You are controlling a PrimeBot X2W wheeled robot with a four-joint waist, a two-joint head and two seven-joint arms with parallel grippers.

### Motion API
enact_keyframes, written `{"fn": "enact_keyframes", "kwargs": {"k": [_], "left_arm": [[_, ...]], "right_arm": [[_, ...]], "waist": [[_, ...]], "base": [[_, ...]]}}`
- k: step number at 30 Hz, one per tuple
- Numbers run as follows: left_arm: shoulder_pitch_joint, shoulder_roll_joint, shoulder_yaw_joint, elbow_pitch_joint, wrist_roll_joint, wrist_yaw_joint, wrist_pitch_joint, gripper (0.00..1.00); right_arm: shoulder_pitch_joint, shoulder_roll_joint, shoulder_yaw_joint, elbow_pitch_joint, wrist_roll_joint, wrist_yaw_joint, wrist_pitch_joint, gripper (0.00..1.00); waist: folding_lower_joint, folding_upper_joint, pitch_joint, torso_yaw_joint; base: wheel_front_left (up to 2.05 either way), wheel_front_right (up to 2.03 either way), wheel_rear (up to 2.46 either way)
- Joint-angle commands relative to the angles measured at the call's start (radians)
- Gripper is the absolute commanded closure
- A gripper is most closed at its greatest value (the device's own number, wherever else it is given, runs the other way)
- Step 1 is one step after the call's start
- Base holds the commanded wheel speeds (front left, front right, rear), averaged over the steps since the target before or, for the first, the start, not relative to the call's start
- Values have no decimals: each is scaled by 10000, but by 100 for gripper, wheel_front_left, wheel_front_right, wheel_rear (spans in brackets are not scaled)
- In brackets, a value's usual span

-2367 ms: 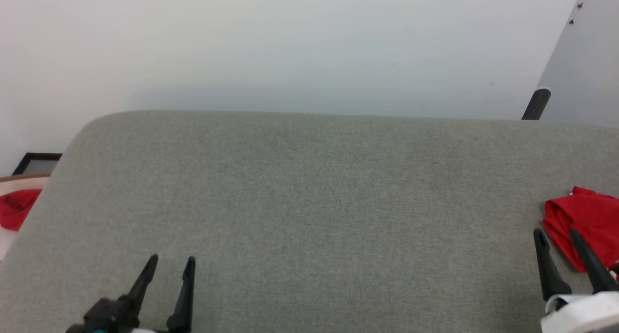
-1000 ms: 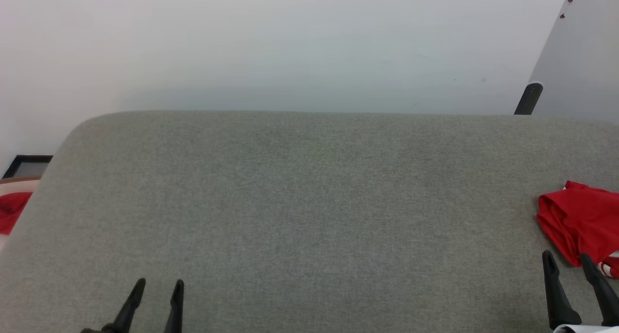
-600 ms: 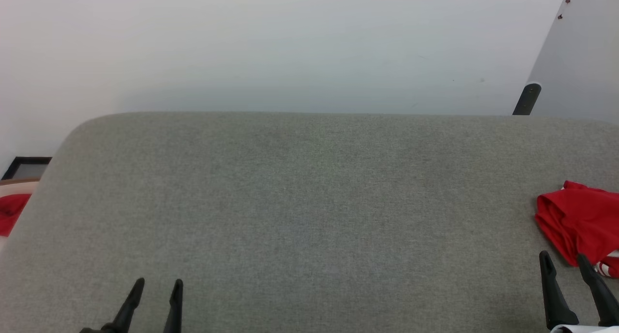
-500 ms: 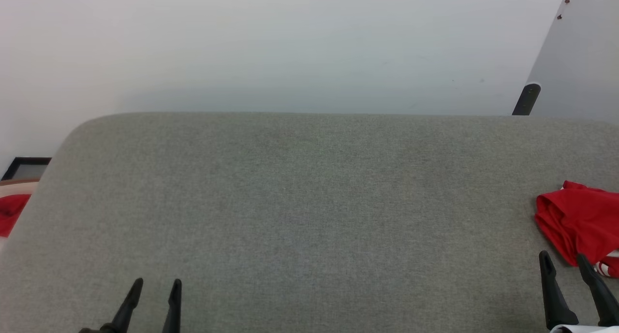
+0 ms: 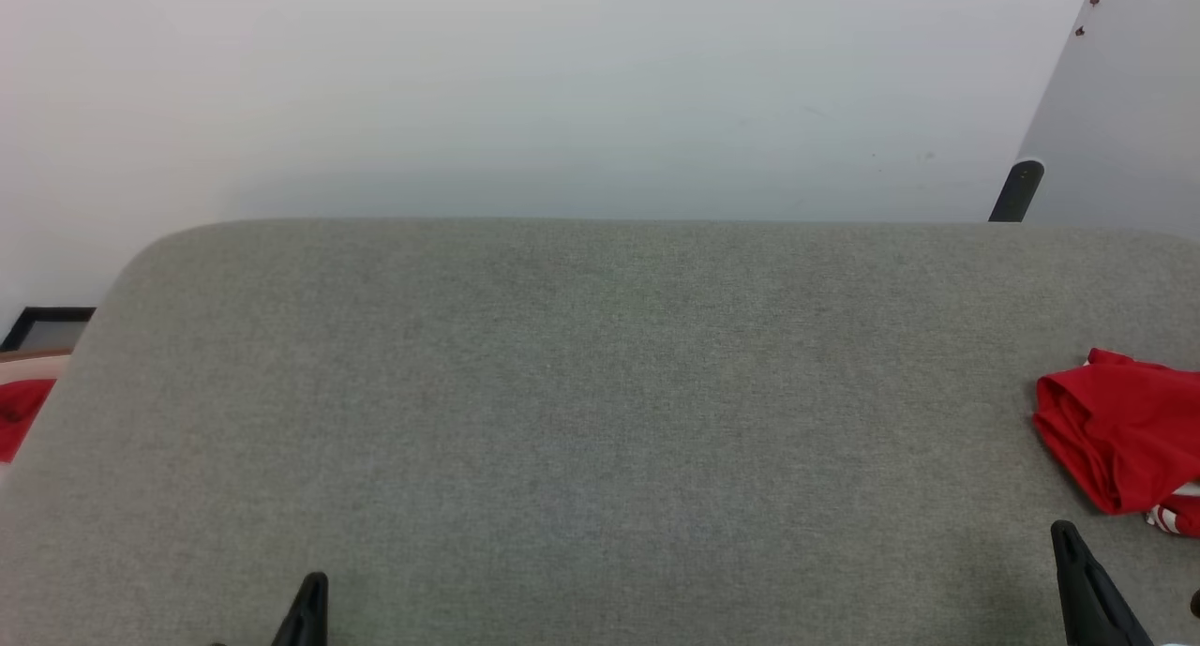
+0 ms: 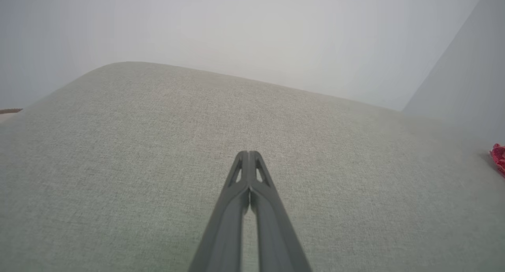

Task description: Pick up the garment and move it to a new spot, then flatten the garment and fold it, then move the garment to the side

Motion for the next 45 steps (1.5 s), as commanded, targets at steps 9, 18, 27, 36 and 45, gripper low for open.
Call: {"fn": "enact_keyframes", "kwargs": {"k": [9,18,27,36,45], "left_arm": [[-614,-155,265,69,-1652,-91,423,100],[-942,-348,425,243,-2973,-159,805,100],[-1237,-523,573,404,-4163,-220,1146,100],[-1510,-682,703,546,-5246,-278,1457,100],[-1747,-829,827,682,-6242,-334,1749,100]], "right_arm": [[-517,47,-61,164,1633,-1,233,100],[-809,136,-88,425,2914,-1,425,100],[-1061,214,-112,660,4072,-1,595,100],[-1290,285,-136,880,5127,-2,761,100],[-1504,355,-155,1082,6072,-2,908,100]], "waist": [[1,0,28,-32],[1,0,56,-63],[1,0,83,-94],[1,0,111,-125],[1,0,138,-157]], "base": [[0,0,0],[0,0,0],[0,0,0],[0,0,0],[0,0,0]]}}
